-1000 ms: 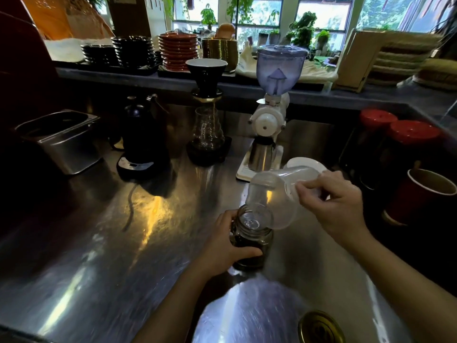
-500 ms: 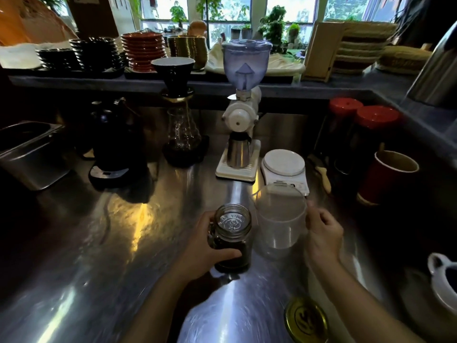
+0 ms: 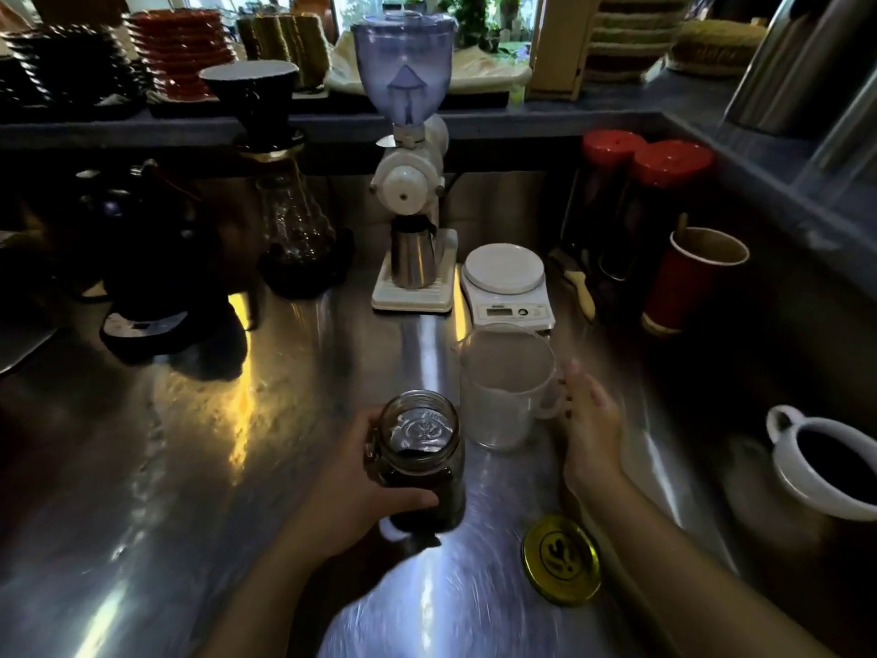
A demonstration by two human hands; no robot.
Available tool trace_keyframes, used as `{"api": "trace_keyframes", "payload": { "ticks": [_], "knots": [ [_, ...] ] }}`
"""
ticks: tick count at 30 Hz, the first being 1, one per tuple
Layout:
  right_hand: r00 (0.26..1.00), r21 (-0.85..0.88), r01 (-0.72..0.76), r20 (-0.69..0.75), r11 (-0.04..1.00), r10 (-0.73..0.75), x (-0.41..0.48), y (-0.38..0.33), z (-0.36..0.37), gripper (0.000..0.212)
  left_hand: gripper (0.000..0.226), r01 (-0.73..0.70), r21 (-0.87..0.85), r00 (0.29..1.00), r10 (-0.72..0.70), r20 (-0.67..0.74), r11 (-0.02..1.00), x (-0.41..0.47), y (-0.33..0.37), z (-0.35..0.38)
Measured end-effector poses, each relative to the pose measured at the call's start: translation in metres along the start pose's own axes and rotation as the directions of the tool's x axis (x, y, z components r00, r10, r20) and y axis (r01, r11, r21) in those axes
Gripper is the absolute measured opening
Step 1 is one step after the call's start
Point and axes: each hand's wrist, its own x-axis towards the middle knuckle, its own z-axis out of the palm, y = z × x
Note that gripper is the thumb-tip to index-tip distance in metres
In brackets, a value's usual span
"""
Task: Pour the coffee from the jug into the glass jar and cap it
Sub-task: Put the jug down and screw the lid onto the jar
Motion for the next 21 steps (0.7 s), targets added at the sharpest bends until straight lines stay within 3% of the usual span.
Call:
{"api": "trace_keyframes", "payload": {
  "ticks": [5,8,11,13,16,21],
  "knots": [
    [0.993,-0.411,0.118,0.067,0.904,-0.099,-0.031,-0.012,-0.029,0.019,0.075,0.011,-0.005,1.000,-0.011,0.010,1.000,-0.010,0.005,0.010],
    [0.956,-0.576,0.280,0.244,0.768,-0.165,-0.056,-0.010,-0.050,0.019,0.073,0.013,0.046,1.000,-0.014,0.011,0.999,-0.010,0.008,0.012],
    [0.890,-0.691,0.414,0.444,0.593,-0.103,-0.075,-0.004,-0.070,0.031,0.075,0.028,0.069,0.999,-0.029,0.019,0.997,-0.010,0.011,0.011],
    [0.837,-0.738,0.492,0.547,0.462,-0.018,-0.085,0.002,-0.082,0.052,0.073,0.053,0.020,0.997,-0.054,0.048,0.998,-0.011,0.010,0.013],
    [0.797,-0.753,0.557,0.604,0.350,0.029,-0.093,0.007,-0.094,0.083,0.073,0.067,-0.061,0.997,-0.065,0.048,0.996,-0.013,0.010,0.014],
    [0.726,-0.714,0.669,0.687,0.207,0.024,-0.096,0.009,-0.098,0.072,0.074,0.012,-0.006,0.999,-0.012,0.039,1.000,-0.009,0.004,0.010]
  ]
}}
